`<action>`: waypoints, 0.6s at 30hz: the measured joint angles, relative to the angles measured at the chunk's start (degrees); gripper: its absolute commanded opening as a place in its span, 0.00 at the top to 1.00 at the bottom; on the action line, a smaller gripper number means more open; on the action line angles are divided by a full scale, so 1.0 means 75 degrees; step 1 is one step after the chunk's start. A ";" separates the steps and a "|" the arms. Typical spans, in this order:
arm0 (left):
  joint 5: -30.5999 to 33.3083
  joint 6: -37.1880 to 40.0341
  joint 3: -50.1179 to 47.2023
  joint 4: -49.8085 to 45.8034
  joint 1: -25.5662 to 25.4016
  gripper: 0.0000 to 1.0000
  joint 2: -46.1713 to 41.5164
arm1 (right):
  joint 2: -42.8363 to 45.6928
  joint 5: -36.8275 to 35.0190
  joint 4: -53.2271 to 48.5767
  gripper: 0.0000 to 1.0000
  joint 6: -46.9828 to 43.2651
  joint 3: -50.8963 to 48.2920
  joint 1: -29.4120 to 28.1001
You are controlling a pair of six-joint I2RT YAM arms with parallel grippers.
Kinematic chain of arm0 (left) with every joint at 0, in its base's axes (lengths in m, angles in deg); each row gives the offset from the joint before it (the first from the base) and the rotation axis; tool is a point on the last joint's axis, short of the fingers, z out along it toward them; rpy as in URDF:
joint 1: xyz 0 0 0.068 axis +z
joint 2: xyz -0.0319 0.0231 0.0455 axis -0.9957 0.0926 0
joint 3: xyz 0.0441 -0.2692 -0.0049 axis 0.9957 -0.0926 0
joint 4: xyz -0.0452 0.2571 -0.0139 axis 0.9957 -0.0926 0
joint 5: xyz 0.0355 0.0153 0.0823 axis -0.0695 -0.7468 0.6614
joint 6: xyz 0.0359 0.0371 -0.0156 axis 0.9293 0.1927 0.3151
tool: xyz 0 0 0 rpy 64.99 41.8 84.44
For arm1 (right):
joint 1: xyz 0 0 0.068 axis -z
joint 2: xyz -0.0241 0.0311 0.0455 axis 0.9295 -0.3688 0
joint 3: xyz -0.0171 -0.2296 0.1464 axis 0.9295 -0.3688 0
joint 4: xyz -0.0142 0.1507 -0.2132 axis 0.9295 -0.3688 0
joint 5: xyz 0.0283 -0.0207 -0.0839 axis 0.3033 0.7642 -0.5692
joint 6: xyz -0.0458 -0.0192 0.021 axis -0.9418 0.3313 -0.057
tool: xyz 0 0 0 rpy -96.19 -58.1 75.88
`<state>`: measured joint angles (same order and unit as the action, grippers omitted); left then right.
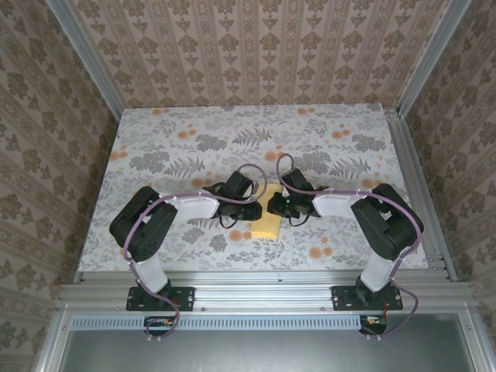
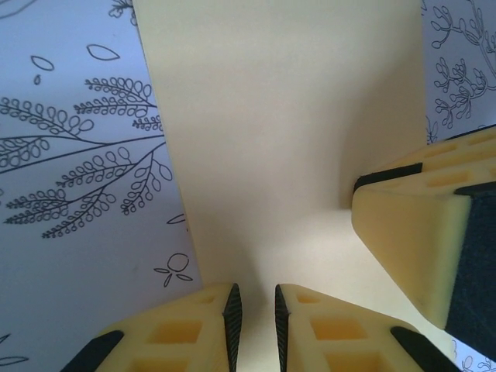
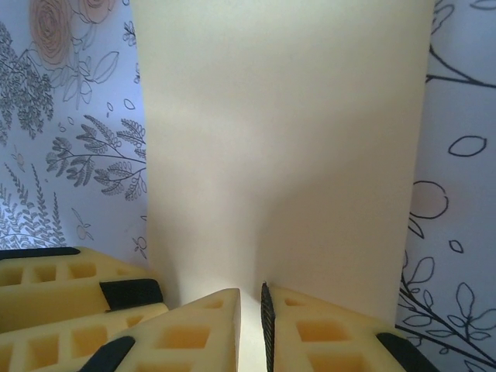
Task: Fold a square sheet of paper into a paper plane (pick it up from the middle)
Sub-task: Fold the square sheet of paper in half at the center of the table.
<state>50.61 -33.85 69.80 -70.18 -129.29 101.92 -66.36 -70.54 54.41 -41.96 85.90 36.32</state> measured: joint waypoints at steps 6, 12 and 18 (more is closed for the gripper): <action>-0.0029 0.0000 0.0006 -0.0012 0.0000 0.77 0.0000 | -0.0052 0.0041 0.0009 0.81 -0.0050 0.0000 0.0009; -0.0029 0.0003 0.0006 -0.0035 0.0000 0.79 0.0003 | -0.0064 0.0111 0.0041 0.81 -0.0160 0.0000 0.0038; 0.0003 0.0070 0.0076 -0.0160 0.0000 0.80 0.0058 | -0.0079 0.0251 0.0289 0.81 -0.0207 -0.0125 0.0134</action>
<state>50.63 -33.33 70.36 -71.38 -129.29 102.36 -66.95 -68.66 56.57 -43.51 84.97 37.33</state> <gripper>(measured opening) 0.206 0.190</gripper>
